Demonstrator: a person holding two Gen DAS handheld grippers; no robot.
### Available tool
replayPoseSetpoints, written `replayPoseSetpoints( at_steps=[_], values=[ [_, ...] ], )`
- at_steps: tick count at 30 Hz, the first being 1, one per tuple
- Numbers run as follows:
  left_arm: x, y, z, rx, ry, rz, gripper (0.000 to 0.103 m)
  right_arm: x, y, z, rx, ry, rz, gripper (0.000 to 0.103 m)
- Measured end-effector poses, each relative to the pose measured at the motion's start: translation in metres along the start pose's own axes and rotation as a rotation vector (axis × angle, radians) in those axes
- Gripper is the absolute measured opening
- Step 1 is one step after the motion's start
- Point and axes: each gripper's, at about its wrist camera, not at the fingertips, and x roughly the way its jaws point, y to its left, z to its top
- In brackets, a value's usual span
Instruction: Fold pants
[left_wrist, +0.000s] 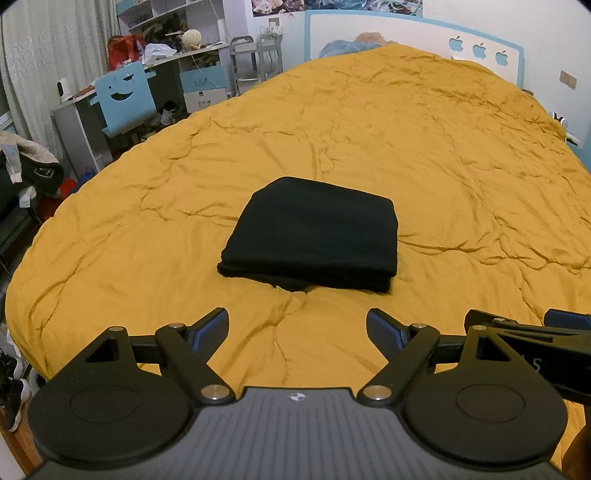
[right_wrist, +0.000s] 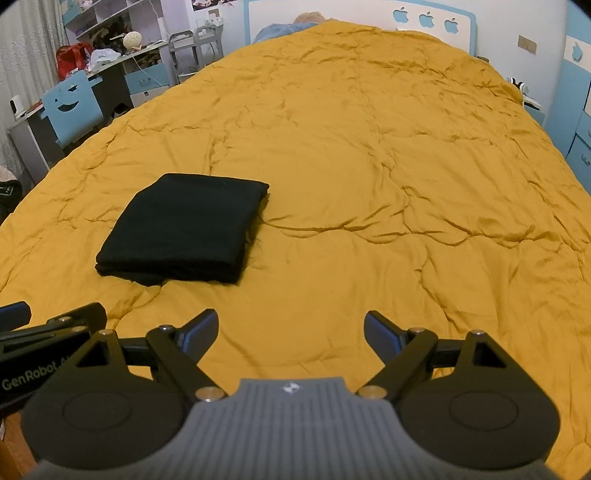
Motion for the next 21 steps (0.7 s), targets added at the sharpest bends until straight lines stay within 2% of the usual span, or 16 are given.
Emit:
replayPoseSetpoints(
  at_steps=[21],
  values=[
    [0.0039,-0.0024,-0.0031,-0.001,0.011,0.0,0.098,0.0006,0.0009,-0.0027,0.002,0.011,-0.012,0.082]
  ],
)
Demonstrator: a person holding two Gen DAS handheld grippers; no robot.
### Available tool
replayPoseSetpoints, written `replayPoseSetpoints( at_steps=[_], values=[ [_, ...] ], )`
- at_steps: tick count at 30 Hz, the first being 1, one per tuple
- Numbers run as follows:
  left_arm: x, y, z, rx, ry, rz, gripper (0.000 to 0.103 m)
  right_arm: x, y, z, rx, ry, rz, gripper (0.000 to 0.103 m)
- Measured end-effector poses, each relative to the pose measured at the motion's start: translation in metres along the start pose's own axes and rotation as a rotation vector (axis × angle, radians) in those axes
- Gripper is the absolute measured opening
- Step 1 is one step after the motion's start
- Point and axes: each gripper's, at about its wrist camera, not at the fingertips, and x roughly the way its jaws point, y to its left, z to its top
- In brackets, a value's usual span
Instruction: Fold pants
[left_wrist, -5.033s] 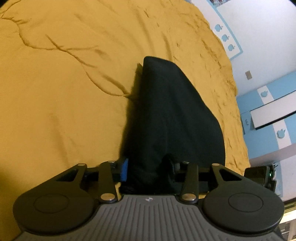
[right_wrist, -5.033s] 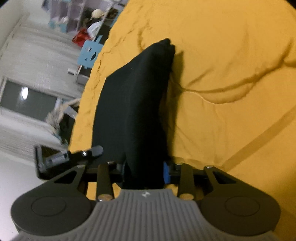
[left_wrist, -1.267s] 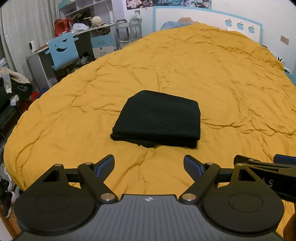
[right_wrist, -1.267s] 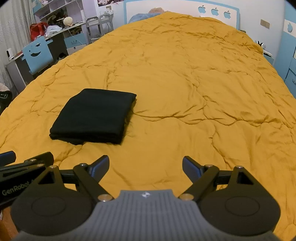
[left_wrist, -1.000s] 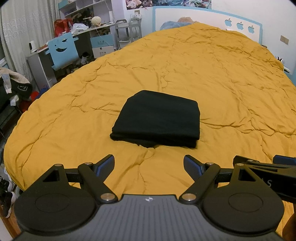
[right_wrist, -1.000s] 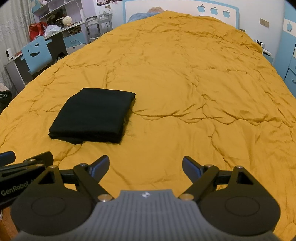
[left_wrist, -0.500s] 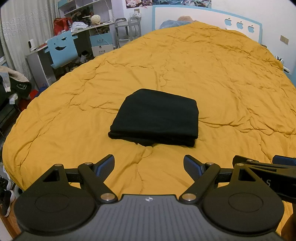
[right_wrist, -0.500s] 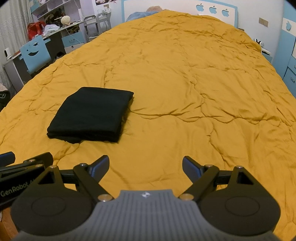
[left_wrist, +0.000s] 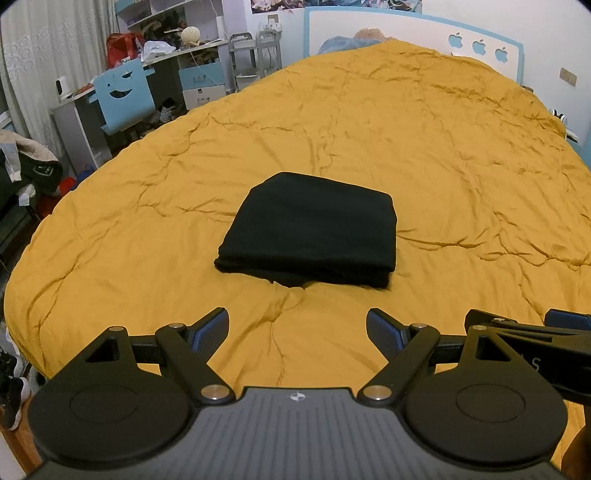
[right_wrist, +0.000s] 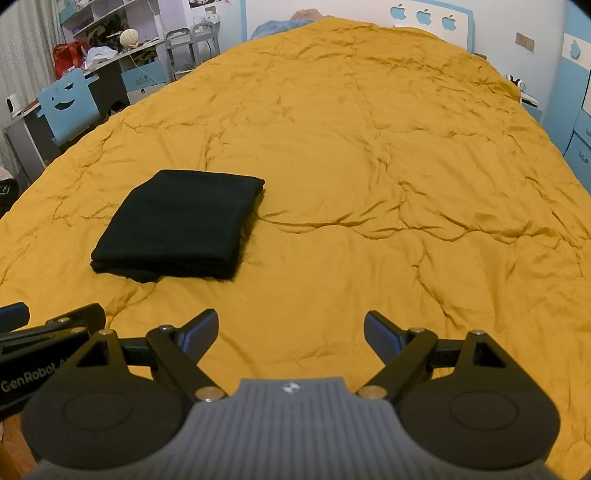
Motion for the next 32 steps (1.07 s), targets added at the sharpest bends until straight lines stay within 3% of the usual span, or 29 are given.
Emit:
replayPoseSetpoints(
  at_steps=[32],
  values=[
    [-0.0036,0.0021,0.0015,-0.018,-0.03,-0.019,0.098,-0.0033,-0.0004,-0.0007,0.007,-0.008,0.008,0.082]
  ],
)
